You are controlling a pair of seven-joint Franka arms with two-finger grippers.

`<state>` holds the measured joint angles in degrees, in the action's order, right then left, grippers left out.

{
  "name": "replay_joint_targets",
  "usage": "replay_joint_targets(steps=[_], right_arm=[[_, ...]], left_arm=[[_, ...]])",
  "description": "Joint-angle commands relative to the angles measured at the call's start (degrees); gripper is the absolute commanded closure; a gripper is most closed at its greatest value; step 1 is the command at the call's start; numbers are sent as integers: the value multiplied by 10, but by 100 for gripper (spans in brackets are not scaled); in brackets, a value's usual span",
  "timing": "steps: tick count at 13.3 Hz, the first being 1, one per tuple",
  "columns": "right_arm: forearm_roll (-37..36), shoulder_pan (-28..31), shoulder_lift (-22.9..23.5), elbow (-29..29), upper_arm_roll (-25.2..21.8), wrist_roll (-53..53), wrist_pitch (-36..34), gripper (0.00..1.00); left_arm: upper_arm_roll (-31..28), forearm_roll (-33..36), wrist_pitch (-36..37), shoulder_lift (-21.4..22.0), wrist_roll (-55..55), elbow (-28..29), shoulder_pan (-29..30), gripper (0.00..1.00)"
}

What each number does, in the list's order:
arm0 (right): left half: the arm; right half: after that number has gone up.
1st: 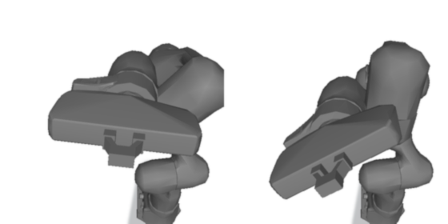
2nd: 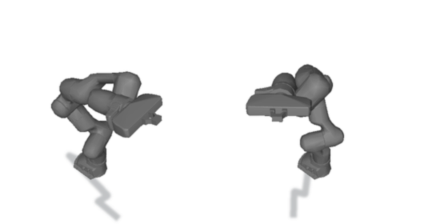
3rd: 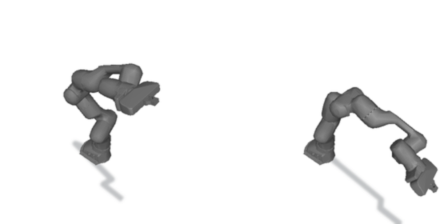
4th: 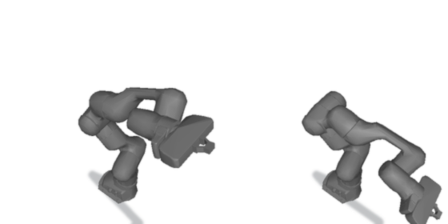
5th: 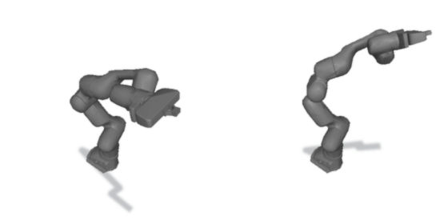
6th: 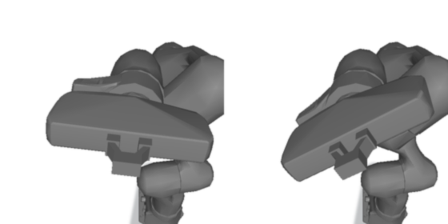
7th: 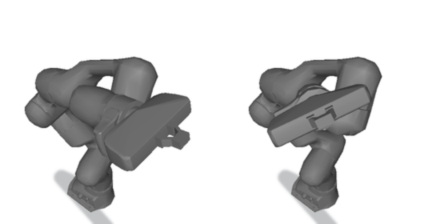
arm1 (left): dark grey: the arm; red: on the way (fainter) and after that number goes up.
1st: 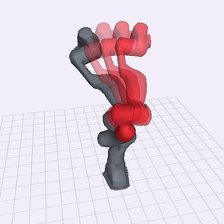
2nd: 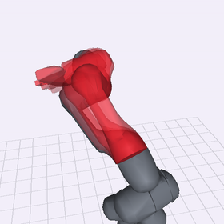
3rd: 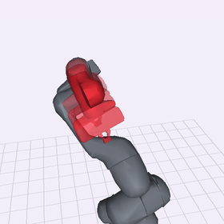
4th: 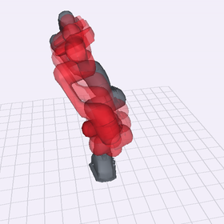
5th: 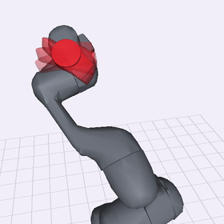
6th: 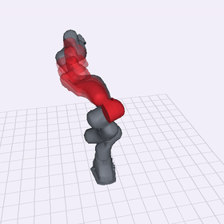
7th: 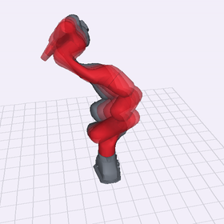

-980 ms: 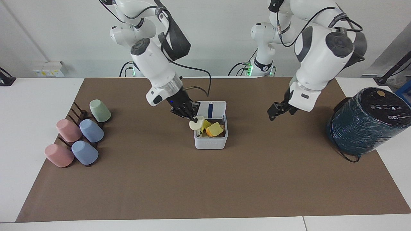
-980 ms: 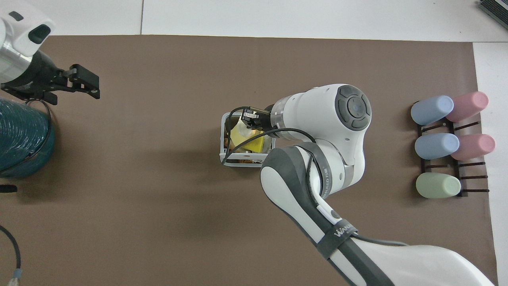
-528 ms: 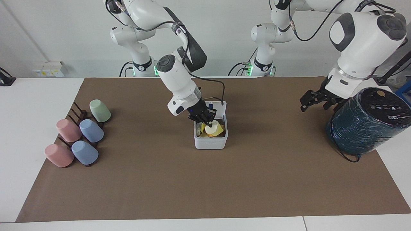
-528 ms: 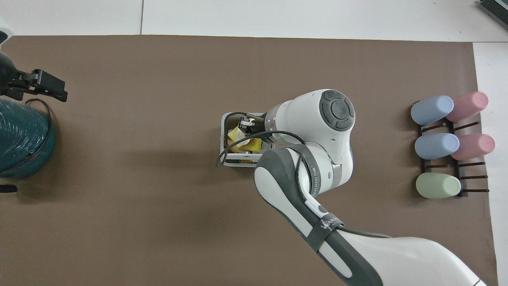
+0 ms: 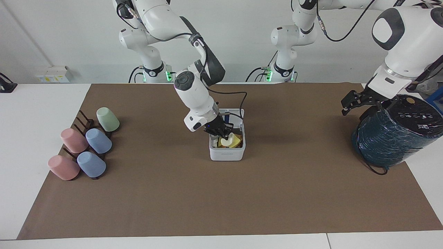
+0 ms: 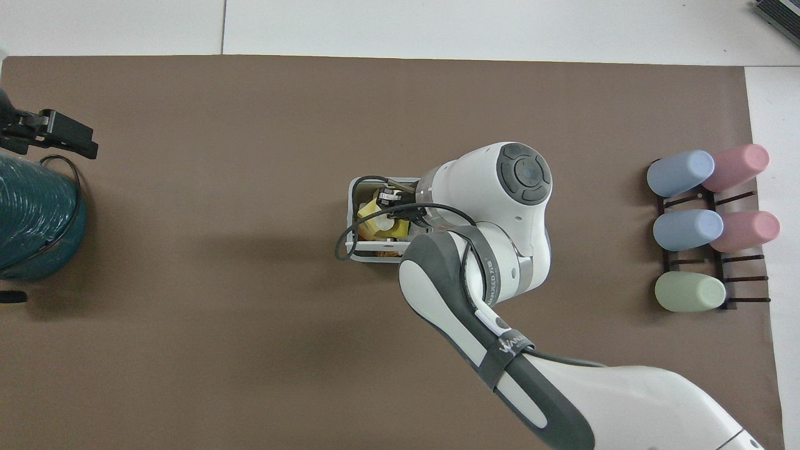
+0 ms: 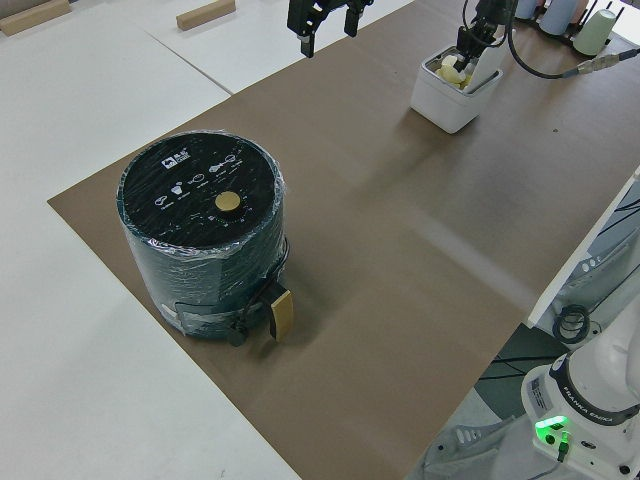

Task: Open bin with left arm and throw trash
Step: 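Carry the cream piece over the bin with the right gripper and release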

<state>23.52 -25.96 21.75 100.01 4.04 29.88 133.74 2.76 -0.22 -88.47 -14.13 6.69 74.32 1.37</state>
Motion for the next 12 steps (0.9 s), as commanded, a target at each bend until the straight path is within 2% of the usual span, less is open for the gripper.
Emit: replay_joint_targets(steps=[1, 2, 5, 9, 10, 11, 12], right_arm=[[-1, -3, 0, -3, 1, 11, -8, 64], [-1, -3, -4, -3, 1, 11, -9, 55], [-1, -3, -15, -9, 1, 25, -24, 36], [1, -1, -50, -10, 1, 27, -56, 27], [1, -1, -59, -10, 0, 28, -70, 22], [1, 0, -68, -11, 0, 29, -80, 14], [-1, 6, -78, -11, 0, 30, -89, 0]], left_arm=[[3, 8, -35, 24, 7, 45, -1, 0], [3, 8, -42, 30, 7, 55, -1, 0], [3, 9, -42, 30, 6, 56, -1, 0], [1, 11, -35, 31, 7, 55, 1, 0], [1, 10, -33, 34, 8, 56, 2, 0], [1, 11, -30, 38, 10, 57, 4, 0], [1, 10, -27, 40, 17, 58, 4, 0]])
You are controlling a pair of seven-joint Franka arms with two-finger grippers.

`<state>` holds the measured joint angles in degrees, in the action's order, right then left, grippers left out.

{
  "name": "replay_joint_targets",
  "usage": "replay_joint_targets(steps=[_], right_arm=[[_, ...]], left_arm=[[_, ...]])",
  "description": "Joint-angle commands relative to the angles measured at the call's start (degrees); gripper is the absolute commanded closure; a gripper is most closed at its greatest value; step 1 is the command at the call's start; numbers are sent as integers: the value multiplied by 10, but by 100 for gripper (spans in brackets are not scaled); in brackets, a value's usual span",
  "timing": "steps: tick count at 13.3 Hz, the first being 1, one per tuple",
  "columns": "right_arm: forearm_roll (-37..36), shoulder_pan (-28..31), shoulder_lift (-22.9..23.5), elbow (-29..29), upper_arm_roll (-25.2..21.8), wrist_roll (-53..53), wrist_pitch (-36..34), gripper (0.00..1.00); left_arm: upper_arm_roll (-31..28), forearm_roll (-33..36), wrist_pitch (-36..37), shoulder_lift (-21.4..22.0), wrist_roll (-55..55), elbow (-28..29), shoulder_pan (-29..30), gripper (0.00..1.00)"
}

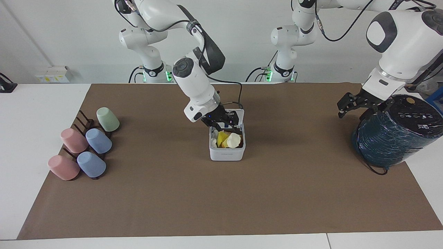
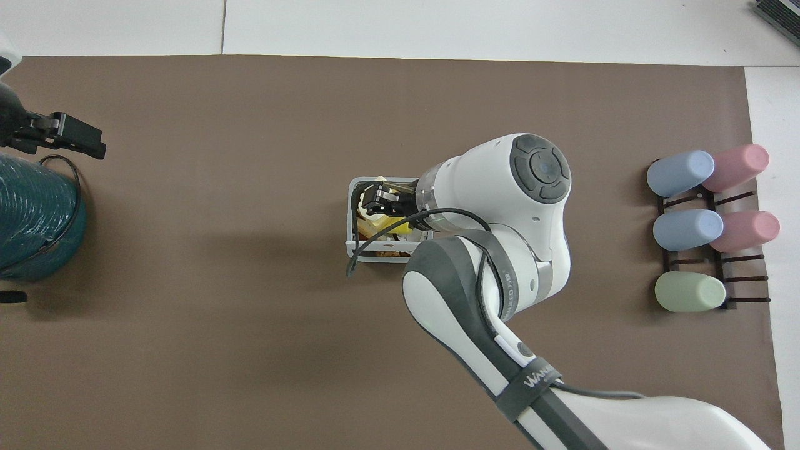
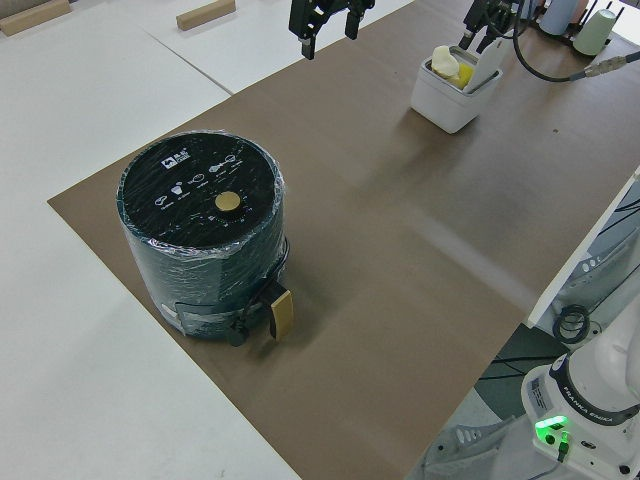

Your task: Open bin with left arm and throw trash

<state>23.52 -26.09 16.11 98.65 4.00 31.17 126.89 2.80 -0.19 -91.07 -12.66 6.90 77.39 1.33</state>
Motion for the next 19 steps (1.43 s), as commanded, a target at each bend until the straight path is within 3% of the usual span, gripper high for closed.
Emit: replay_joint_targets(steps=[1, 6, 8, 12, 14, 17, 19], right_arm=[[-5, 8, -33, 2, -6, 18, -28, 0], [-198, 96, -101, 2, -6, 6, -86, 0], [-253, 125, -128, 1, -8, -23, -129, 0], [-249, 211, -182, -20, -7, -167, -257, 0], [-248, 237, -195, -43, -10, -196, -315, 0], [-247, 224, -227, -66, -75, -250, -399, 0], [-247, 225, -226, -70, -80, -269, -416, 0]], left_arm=[[1, 10, 3, 28, 15, 30, 3, 0], [4, 10, 66, 60, 11, 42, -12, 0], [4, 10, 74, 100, 12, 87, -5, 0], [5, 10, -28, 159, 8, 216, -14, 0], [4, 10, -39, 160, 0, 218, -34, 0], [4, 10, -82, 157, -47, 217, -31, 0], [4, 10, -86, 157, -51, 218, -29, 0]])
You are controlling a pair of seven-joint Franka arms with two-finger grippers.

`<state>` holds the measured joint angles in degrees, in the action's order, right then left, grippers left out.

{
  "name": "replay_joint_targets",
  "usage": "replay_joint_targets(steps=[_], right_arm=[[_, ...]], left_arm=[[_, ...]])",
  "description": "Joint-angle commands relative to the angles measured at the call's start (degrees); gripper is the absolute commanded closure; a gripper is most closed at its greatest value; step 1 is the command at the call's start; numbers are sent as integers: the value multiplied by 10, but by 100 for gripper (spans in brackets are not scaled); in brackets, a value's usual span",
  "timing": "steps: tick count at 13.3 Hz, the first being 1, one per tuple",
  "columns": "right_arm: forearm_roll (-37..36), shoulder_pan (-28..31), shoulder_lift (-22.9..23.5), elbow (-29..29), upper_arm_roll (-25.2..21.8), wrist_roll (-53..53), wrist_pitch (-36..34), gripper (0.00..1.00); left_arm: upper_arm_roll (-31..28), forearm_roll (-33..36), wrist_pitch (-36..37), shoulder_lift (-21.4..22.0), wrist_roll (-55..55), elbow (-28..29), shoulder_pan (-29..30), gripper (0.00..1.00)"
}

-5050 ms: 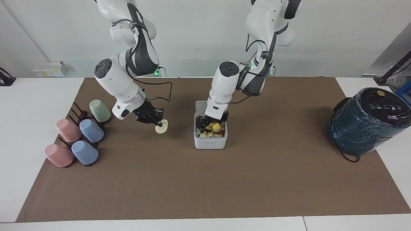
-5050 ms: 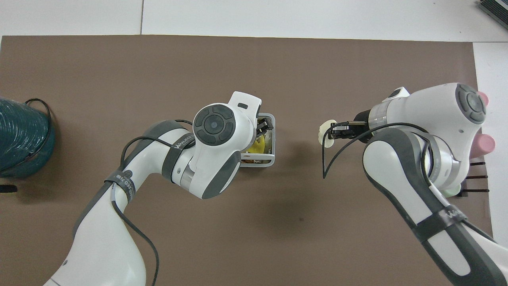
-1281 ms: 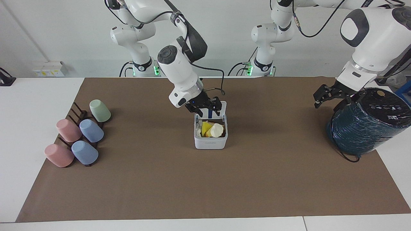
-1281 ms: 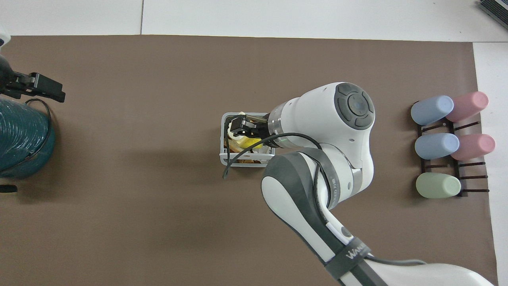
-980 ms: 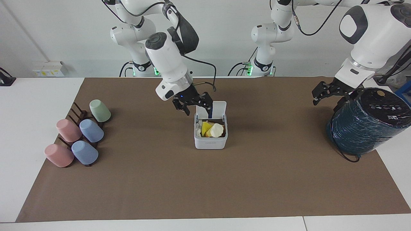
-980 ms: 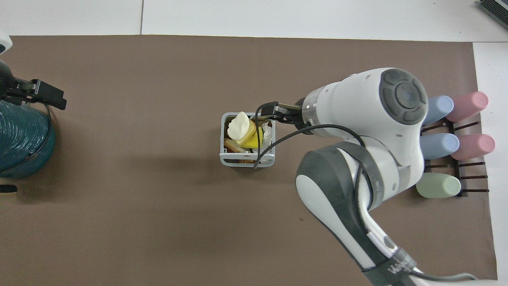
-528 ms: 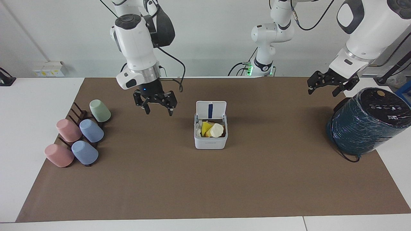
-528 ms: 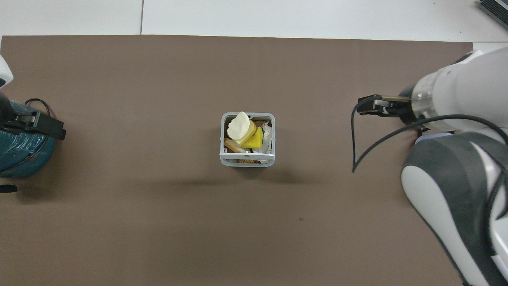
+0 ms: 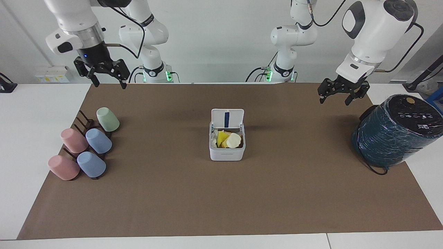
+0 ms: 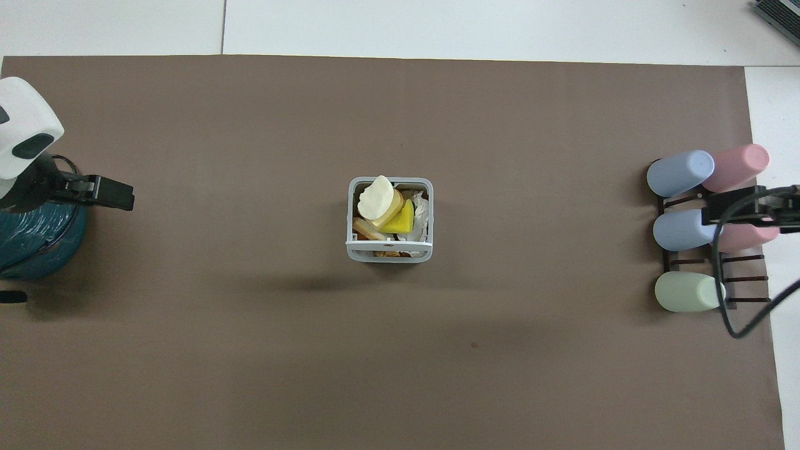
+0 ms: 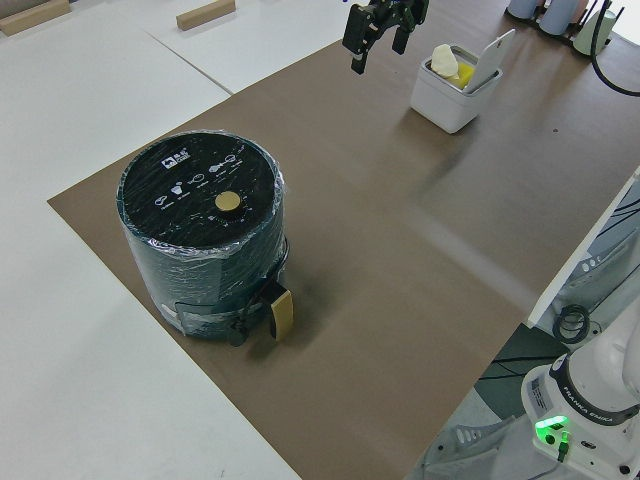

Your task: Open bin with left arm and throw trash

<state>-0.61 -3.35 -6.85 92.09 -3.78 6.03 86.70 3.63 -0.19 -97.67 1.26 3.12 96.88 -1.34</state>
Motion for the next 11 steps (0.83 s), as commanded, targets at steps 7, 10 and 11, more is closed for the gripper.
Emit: replay_joint_targets(steps=[7, 10, 11], right_arm=[[-8, -3, 10, 4, 6, -17, -3, 0], [-8, -3, 7, 7, 6, -18, -11, 0], [-8, -3, 6, 8, 6, -18, -14, 0]], left_arm=[[-8, 10, -29, 17, -5, 24, 54, 0], [-8, 10, -29, 17, -5, 24, 49, 0], [-7, 10, -32, 16, -4, 24, 47, 0]])
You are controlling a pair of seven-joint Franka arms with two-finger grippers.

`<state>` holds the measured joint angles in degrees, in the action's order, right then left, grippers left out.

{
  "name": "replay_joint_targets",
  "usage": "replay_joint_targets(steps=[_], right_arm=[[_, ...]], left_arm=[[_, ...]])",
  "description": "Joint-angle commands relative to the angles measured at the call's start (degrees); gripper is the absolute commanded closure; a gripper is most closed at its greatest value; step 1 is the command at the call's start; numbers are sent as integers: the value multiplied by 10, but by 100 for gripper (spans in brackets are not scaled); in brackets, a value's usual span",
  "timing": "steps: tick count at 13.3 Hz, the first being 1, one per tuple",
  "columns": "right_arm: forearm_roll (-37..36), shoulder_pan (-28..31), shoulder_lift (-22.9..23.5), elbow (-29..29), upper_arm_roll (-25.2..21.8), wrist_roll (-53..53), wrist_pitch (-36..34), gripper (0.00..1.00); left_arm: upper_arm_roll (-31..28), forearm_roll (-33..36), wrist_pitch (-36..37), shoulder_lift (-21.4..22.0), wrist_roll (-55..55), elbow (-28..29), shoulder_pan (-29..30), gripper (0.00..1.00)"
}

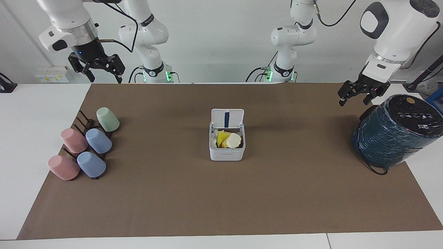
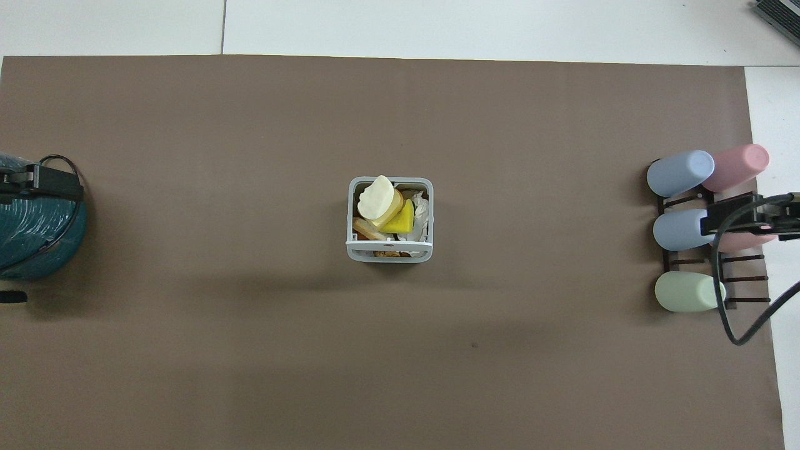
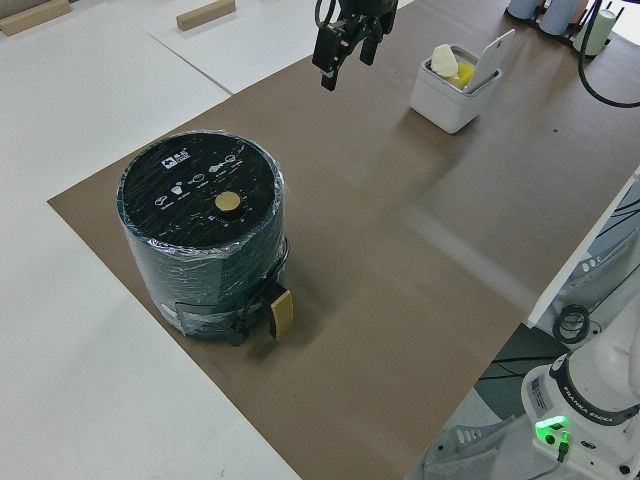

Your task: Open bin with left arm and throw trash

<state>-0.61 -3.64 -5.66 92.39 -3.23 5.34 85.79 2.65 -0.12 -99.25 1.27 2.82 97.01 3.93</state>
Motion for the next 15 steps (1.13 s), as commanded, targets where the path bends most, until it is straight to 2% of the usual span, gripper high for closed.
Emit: replay_joint_targets(steps=[1, 15], right_arm=[[-8, -1, -7, 6, 1, -11, -4, 0], [-17, -1, -9, 10, 3, -15, -14, 0]], left_arm=[[3, 9, -24, 16, -1, 22, -6, 0], [4, 9, -24, 17, -2, 24, -17, 0]])
